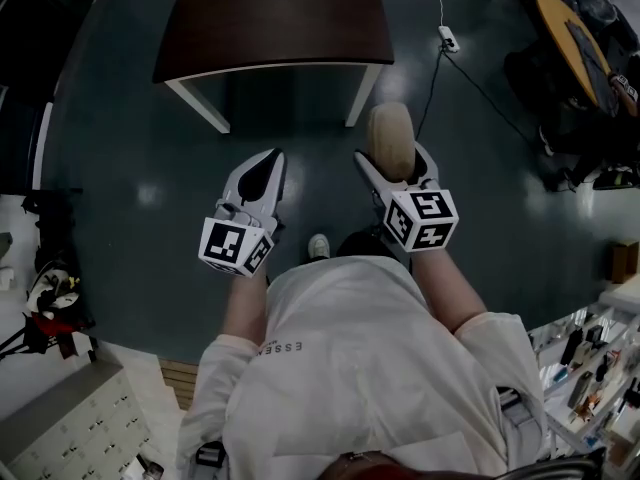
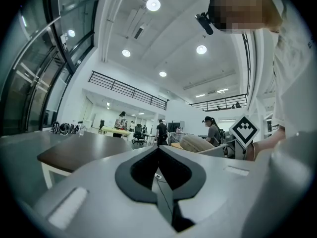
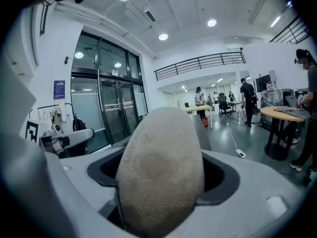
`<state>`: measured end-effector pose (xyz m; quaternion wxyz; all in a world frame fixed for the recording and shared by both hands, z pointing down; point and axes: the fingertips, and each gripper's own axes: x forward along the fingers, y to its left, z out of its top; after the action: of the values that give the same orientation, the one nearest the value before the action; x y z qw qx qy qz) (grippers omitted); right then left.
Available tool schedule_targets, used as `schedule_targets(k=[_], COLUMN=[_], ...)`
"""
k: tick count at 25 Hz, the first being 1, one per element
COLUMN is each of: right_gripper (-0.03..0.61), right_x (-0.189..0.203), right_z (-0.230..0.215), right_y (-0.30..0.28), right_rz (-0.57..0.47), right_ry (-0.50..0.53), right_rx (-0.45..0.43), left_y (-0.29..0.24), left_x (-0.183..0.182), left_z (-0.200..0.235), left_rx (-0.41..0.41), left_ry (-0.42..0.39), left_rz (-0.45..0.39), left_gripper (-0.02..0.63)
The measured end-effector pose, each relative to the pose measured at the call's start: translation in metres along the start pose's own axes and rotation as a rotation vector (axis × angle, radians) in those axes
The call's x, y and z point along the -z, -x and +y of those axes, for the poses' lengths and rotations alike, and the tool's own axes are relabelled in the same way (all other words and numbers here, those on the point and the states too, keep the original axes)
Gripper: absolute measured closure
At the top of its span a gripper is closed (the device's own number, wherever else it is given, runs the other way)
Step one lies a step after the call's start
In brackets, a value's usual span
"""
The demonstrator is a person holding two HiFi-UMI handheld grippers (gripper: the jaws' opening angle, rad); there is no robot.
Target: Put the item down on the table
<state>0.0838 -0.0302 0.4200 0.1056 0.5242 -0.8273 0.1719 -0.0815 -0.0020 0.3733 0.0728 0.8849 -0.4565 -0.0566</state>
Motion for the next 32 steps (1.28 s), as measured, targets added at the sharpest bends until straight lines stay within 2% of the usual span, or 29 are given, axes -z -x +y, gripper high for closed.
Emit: schedule_targets(k=[5, 12, 17, 25, 32], right_gripper=[0.179, 0.179, 0.179, 0.179, 0.179], right_x=[-0.004, -0.012, -0.028, -0.08, -0.102], right_z=[-0.005, -0.023, -0.05, -0.102, -0.125], right_y=[-0.022, -0.071, -0.13, -0.227, -0.29], right_rz=[0.02, 0.038, 0.046, 0.047, 0.073], right_ry=[0.0, -0.011, -0.026, -0.013, 0.015], right_rx=[0.01, -0.001, -0.011, -0.045, -0.067], left_y=[-0.003, -0.033, -0.086, -0.196, -0.248], left_x=[-0.006, 0.006, 0.013, -0.005, -0.011], left_z=[0.023, 0.065, 0.105, 0.158, 0.192], left_rx=[-0.036, -0.081, -0.083, -0.082, -0.101], left_ry=[0.044, 0.051, 0.037, -0.002, 0.0], left_rz=[-0.023, 0.0, 0.02, 0.033, 0.038], left_gripper=[0.597, 0.597, 0.597, 0.597, 0.597])
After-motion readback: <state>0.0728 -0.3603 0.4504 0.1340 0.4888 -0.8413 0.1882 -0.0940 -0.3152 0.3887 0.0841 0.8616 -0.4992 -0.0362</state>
